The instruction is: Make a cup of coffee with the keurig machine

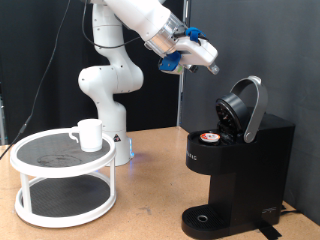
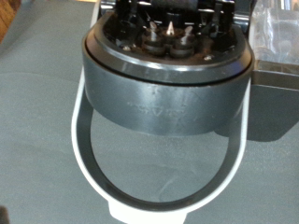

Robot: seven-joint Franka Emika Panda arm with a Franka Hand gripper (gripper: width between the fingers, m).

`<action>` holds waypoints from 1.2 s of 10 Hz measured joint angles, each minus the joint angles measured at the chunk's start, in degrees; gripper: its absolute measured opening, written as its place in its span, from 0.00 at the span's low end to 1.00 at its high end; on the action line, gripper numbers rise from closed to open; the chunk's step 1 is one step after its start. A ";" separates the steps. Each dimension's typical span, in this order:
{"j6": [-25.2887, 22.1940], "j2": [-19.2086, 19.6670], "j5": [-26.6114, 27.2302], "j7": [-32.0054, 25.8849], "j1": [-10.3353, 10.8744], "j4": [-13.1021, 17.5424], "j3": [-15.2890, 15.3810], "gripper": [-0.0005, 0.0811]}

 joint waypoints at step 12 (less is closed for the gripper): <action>9.92 4.04 4.30 11.58 5.13 4.43 12.74 0.91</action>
